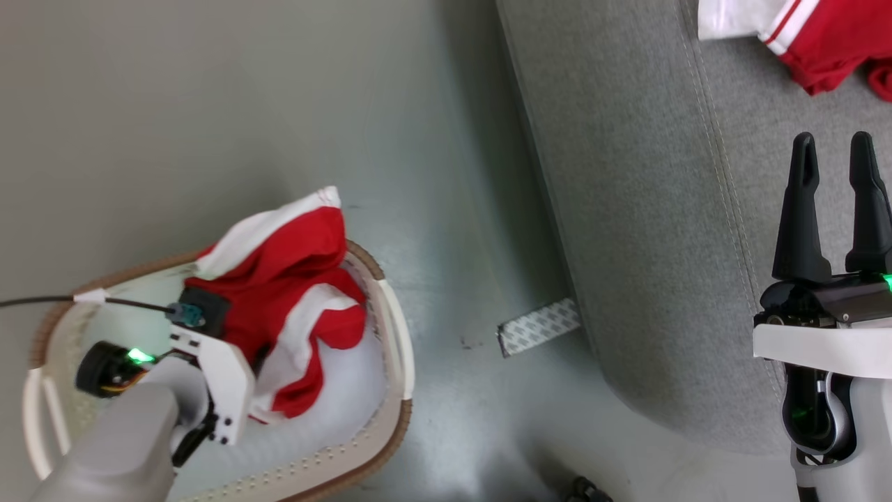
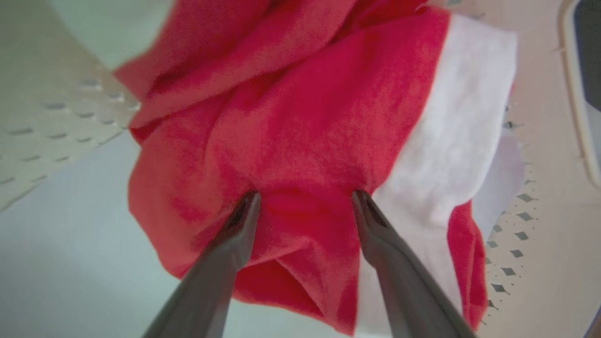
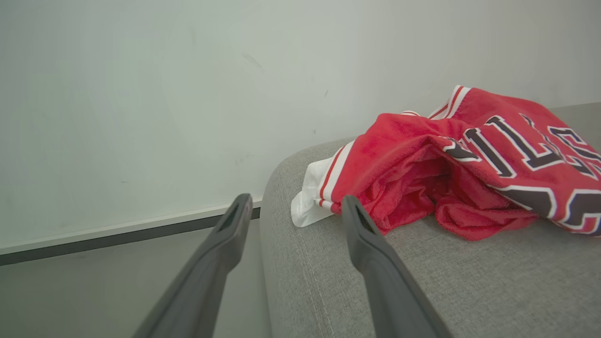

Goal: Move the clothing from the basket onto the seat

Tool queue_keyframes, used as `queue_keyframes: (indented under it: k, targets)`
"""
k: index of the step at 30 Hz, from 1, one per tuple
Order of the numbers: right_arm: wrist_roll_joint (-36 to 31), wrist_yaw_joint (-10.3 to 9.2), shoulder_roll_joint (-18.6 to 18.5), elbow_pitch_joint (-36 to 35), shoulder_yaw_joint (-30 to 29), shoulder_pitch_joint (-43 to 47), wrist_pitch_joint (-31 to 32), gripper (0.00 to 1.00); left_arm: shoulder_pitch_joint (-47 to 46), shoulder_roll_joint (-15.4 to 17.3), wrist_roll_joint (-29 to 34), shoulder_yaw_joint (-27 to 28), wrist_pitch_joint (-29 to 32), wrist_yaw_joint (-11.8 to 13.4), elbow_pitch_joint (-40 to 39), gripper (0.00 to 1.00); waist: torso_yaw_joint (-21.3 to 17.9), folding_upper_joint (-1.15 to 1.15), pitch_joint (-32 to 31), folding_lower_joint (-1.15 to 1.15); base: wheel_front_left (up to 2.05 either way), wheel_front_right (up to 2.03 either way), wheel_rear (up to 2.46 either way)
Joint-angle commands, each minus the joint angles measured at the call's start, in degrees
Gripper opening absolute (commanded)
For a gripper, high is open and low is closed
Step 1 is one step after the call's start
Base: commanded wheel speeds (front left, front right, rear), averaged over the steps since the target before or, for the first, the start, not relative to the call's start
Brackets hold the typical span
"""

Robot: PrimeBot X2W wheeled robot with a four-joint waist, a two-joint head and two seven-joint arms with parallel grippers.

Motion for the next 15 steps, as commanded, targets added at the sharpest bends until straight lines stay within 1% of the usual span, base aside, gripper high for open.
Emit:
queue_keyframes:
  k: [1,5,8,11,12,13,14,15]
  targets:
    - [0.6,-0.12,0.2,-0.4,0.1,-0.6,0.0,1.00,-0.8,0.8,-0.5,-0.4,1.0,0.1,1.7,1.00,-2.1,0.00,2.4,-0.01,0.00,0.00,0.00]
    - [1.3,-0.12,0.2,-0.5,0.2,0.2,0.0,1.00,-2.5,0.1,-0.1,-3.6,3.9,0.1,5.5,1.00,-2.2,0.00,3.3,-0.01,0.00,0.00,0.00]
    - [1.3,-0.12,0.2,-0.5,0.1,0.8,0.0,1.00,-3.1,-0.2,-0.4,-6.5,5.7,0.1,6.9,1.00,-2.1,0.00,3.7,-0.01,0.00,0.00,0.00]
    - [1.0,-0.12,0.2,-0.4,0.1,1.0,0.0,1.00,-3.8,-0.3,-1.3,-9.0,6.2,0.1,7.4,1.00,-2.0,0.00,3.9,-0.01,0.00,0.00,0.00]
    - [0.9,-0.12,0.2,-0.3,0.1,0.9,0.0,1.00,-4.0,-0.3,-1.8,-9.5,6.3,0.1,7.6,0.96,-2.0,0.00,4.0,-0.01,0.00,0.00,0.00]
    - [0.8,-0.12,0.2,-0.2,0.2,0.8,0.0,1.00,-4.2,-0.4,-2.4,-10.0,6.1,0.1,7.7,0.52,-2.0,0.00,4.0,-0.01,0.00,0.00,0.00]
    - [0.7,-0.12,0.2,0.0,0.3,0.6,0.0,1.00,-4.4,-0.3,-2.8,-10.4,5.3,0.1,7.6,0.00,-1.9,0.00,4.0,-0.01,0.00,0.00,0.00]
    - [0.6,-0.12,0.2,0.3,0.4,0.4,0.0,1.00,-4.5,-0.2,-3.1,-10.7,4.6,0.1,7.7,0.00,-2.0,0.00,3.9,-0.01,0.00,0.00,0.00]
